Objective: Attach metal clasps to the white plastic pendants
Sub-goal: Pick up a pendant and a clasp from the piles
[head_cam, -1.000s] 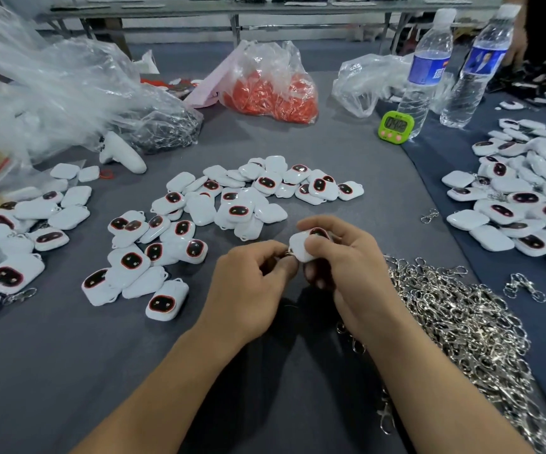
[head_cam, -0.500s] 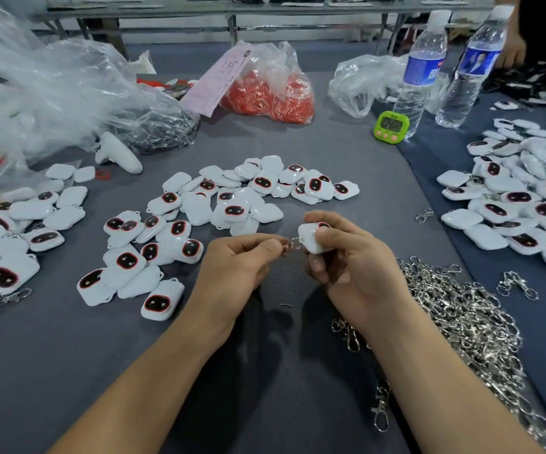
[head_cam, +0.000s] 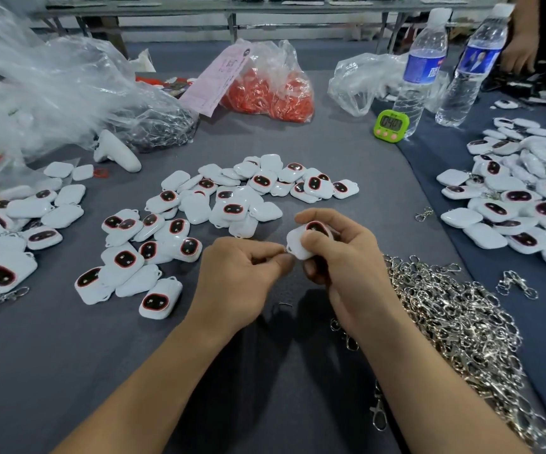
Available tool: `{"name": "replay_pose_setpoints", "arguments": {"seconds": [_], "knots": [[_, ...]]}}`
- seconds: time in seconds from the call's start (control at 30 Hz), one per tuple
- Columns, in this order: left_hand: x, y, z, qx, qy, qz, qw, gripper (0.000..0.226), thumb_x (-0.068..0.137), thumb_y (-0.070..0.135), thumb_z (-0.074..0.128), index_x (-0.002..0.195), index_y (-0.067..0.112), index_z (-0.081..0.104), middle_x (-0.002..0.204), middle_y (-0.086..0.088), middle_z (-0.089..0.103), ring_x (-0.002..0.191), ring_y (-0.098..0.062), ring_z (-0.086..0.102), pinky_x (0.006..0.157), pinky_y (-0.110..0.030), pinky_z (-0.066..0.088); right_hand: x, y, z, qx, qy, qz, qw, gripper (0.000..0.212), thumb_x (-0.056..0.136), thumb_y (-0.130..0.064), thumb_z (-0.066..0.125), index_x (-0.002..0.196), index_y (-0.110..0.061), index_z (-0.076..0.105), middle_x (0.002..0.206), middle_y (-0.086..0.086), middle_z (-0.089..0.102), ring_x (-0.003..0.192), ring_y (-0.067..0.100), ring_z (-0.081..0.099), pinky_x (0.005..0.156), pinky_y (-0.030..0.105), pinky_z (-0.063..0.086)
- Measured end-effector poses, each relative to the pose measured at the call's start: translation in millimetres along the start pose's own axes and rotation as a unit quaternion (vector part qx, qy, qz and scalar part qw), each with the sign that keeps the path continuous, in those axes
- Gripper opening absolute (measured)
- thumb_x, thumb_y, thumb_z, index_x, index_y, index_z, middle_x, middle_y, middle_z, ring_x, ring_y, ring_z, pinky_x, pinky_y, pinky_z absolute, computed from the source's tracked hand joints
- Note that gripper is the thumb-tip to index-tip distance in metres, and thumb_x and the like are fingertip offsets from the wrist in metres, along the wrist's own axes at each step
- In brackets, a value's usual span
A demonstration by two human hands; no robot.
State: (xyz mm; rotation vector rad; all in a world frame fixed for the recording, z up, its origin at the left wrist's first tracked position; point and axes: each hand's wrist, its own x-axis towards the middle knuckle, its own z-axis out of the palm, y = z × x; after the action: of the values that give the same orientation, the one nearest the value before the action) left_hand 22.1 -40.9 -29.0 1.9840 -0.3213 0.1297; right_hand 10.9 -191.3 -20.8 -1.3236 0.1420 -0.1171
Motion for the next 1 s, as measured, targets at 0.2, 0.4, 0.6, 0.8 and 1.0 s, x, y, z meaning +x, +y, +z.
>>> {"name": "replay_pose_setpoints", "arguments": {"seconds": [0.2, 0.4, 0.6, 0.8, 1.0], "knots": [[2.7, -3.1, 0.9, 0.399, 0.018, 0.219, 0.890, 0.020, 0.069, 0.025, 0.057, 0.051, 0.018, 0.060, 0.044, -0.002, 0.055, 0.043, -0.028, 0.049, 0.059, -0.034, 0.021, -9.5, 10.9, 7.8, -0.316, 0.022, -0.180, 0.931, 0.029, 0.079, -0.008, 0.074, 0.093, -0.033, 0.075, 0.069, -0.007, 0.066, 0.058, 0.007, 0.060, 0.059, 0.011, 0.045], [3.5, -0.9, 0.6, 0.007, -0.035, -0.031, 0.999, 0.009, 0.086, 0.030, 0.073, 0.081, 0.035, 0.079, 0.052, 0.008, 0.058, 0.048, -0.007, 0.044, 0.048, -0.020, 0.035, 0.2, -1.3, 3.6, -0.030, 0.031, -0.002, 0.999, 0.028, 0.089, 0.007, 0.058, 0.096, -0.015, 0.075, 0.062, 0.001, 0.065, 0.043, 0.015, 0.050, 0.039, 0.021, 0.037], [4.5, 7.5, -1.1, -0.111, -0.079, -0.114, 0.984, 0.018, 0.088, 0.013, 0.071, 0.072, 0.006, 0.077, 0.045, 0.001, 0.040, 0.043, -0.012, 0.030, 0.047, -0.028, 0.027, 0.7, -3.2, 2.4, 0.037, 0.024, 0.043, 0.998, 0.028, 0.088, 0.008, 0.057, 0.095, -0.013, 0.075, 0.060, 0.001, 0.062, 0.040, 0.014, 0.046, 0.038, 0.020, 0.032], [1.2, 12.0, 1.7, 0.449, -0.036, 0.085, 0.889, 0.032, 0.085, 0.038, 0.054, 0.065, 0.015, 0.061, 0.062, -0.006, 0.059, 0.065, -0.028, 0.059, 0.055, -0.033, 0.031, -9.9, 5.2, 12.7, -0.275, 0.052, -0.138, 0.950, 0.029, 0.081, -0.006, 0.068, 0.090, -0.032, 0.075, 0.067, -0.004, 0.067, 0.055, 0.010, 0.057, 0.054, 0.016, 0.046], [-2.9, -0.4, 6.1, 0.349, 0.071, 0.071, 0.932, 0.010, 0.084, 0.040, 0.069, 0.081, 0.032, 0.075, 0.067, 0.008, 0.070, 0.064, -0.022, 0.054, 0.065, -0.029, 0.024, 1.7, -1.6, -1.6, -0.273, 0.033, -0.032, 0.961, 0.025, 0.083, -0.009, 0.068, 0.092, -0.031, 0.076, 0.074, -0.007, 0.072, 0.054, 0.011, 0.061, 0.060, 0.026, 0.052]]}}
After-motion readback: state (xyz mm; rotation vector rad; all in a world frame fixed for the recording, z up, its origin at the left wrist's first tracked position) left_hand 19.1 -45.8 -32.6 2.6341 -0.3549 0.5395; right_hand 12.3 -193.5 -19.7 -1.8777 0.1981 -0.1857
